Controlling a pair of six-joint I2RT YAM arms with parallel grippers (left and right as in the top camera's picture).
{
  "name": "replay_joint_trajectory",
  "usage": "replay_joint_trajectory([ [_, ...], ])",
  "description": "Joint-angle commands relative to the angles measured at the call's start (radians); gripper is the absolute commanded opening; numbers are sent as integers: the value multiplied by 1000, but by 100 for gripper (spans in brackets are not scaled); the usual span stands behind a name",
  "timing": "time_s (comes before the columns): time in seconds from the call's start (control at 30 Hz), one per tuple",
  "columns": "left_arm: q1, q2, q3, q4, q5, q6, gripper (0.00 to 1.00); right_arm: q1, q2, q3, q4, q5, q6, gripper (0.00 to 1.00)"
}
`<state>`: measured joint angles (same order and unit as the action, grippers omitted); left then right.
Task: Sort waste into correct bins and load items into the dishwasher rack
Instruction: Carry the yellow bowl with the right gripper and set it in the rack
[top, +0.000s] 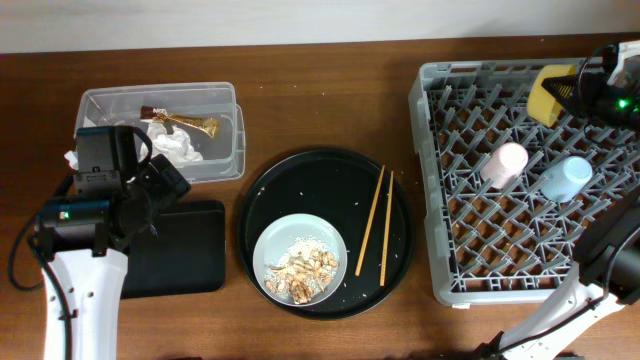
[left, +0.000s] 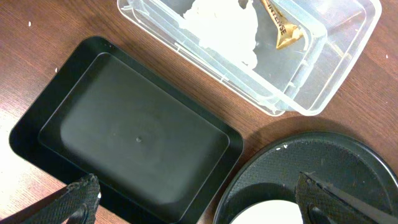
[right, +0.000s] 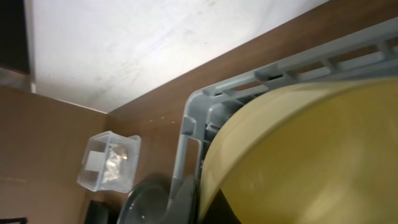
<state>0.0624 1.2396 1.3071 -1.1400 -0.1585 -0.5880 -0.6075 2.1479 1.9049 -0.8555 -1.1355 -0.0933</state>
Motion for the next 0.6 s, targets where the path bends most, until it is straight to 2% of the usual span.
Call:
replay_joint_trajectory([
  [0.0, 4, -11, 0, 2, -14, -6, 99, -2, 32, -7, -3, -70, 8, 4],
  [0.1, 4, -11, 0, 2, -14, -6, 99, -2, 64, -7, -39, -64, 31, 4],
  [0.2, 4, -11, 0, 1, -14, -6, 99, -8, 69, -7, -84, 34, 31, 4],
  [0.57, 4, -11, 0, 2, -14, -6, 99, -108, 69, -6, -220, 78, 30, 5],
])
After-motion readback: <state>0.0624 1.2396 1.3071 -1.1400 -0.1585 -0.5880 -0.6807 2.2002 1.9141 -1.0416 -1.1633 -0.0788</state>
